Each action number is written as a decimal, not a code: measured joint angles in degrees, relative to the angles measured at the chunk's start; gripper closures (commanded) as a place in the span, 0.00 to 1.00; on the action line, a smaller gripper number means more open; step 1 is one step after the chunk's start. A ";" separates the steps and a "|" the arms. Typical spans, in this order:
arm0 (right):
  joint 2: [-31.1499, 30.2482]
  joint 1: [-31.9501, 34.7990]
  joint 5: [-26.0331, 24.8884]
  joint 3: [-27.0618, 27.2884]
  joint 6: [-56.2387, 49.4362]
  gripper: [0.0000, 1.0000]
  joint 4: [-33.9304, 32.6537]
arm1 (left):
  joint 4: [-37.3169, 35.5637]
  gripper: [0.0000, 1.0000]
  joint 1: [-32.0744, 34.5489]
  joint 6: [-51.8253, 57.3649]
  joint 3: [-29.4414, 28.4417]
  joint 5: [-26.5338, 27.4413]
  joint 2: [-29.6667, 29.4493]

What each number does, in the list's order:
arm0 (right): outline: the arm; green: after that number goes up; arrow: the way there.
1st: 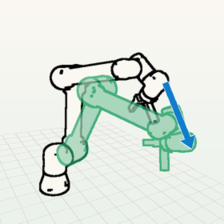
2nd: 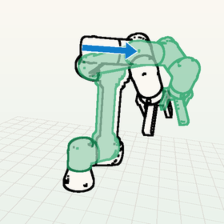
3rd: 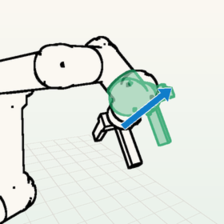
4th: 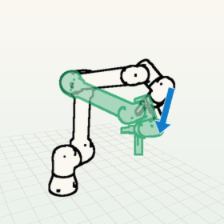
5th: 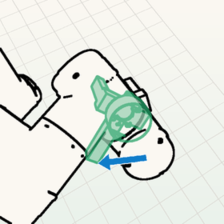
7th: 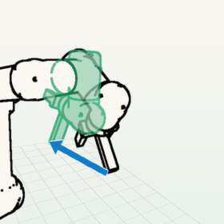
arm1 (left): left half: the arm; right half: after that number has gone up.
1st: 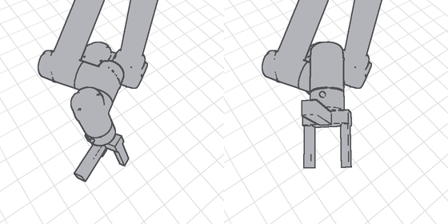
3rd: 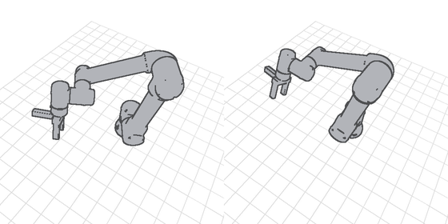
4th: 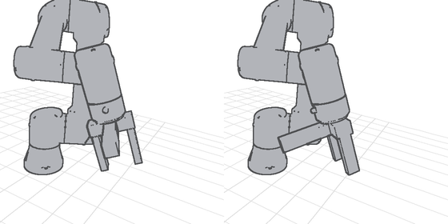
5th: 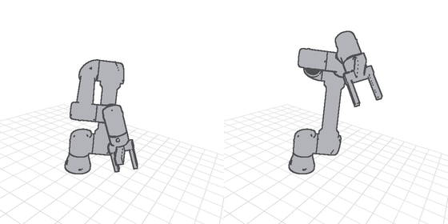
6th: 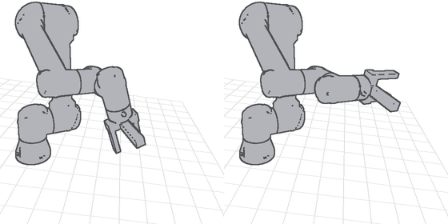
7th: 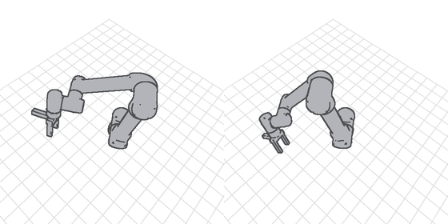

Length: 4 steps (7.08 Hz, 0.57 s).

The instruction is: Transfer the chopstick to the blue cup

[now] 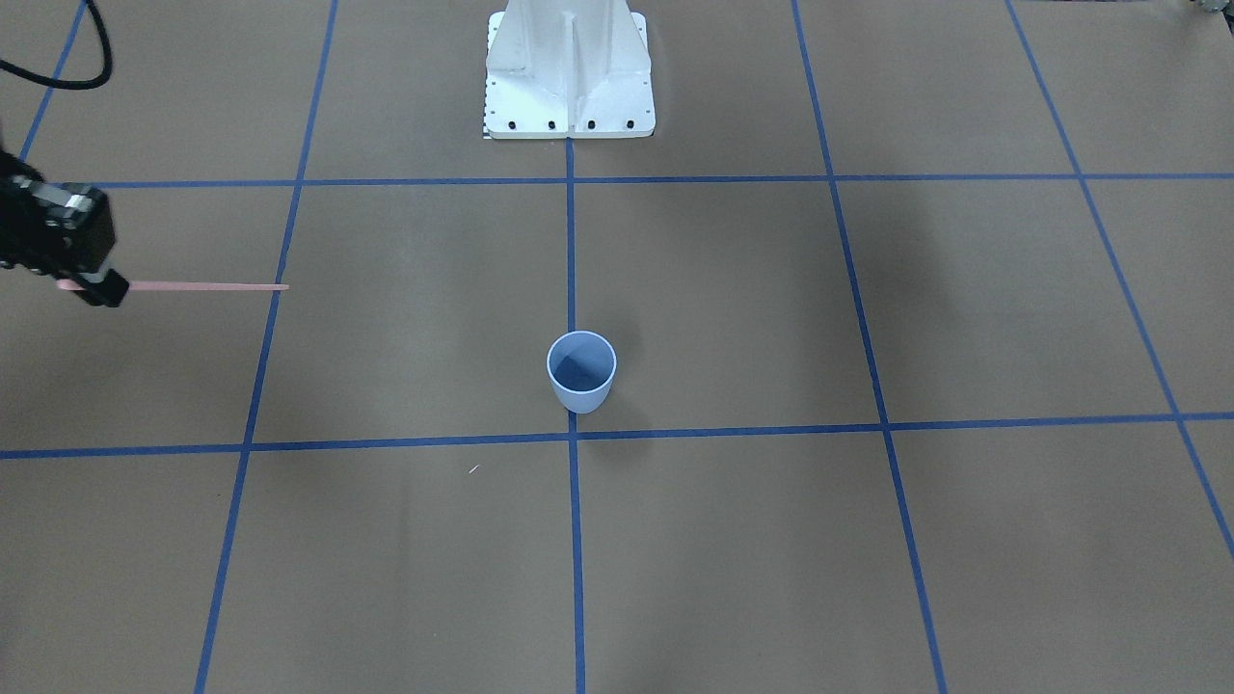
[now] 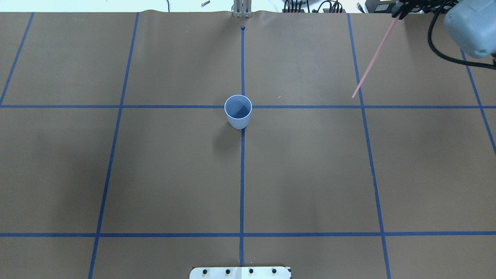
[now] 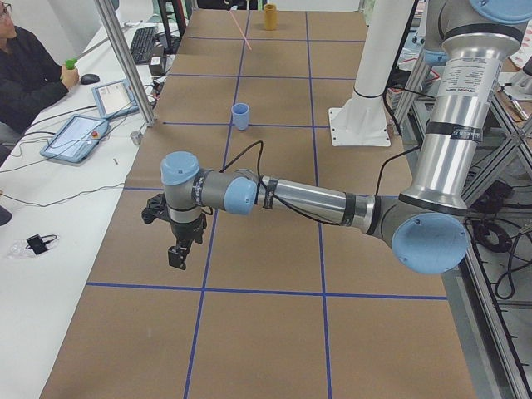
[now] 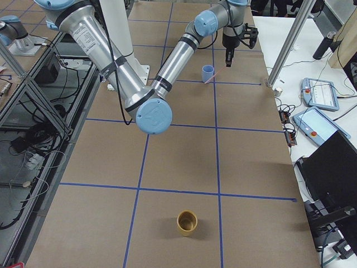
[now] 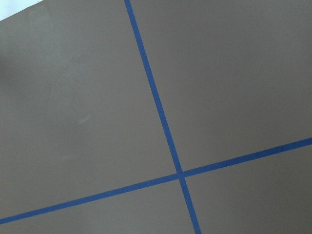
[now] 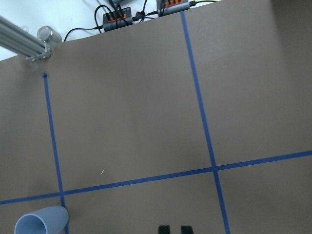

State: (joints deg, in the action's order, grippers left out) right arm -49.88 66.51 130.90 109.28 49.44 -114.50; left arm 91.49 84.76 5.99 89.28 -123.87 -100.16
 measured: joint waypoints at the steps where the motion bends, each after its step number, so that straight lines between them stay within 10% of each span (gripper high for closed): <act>1: 1.99 -4.94 -4.16 -0.33 4.79 1.00 1.69 | 0.64 0.02 0.01 0.14 -0.83 -0.03 0.77; 4: 8.29 -11.43 -9.72 -7.32 12.14 1.00 7.63 | 3.48 0.02 -0.03 -0.22 -3.36 -0.05 1.36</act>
State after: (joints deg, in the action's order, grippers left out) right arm -41.59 55.08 121.18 101.97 61.58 -106.87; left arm 94.97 84.73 5.77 85.92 -123.92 -98.81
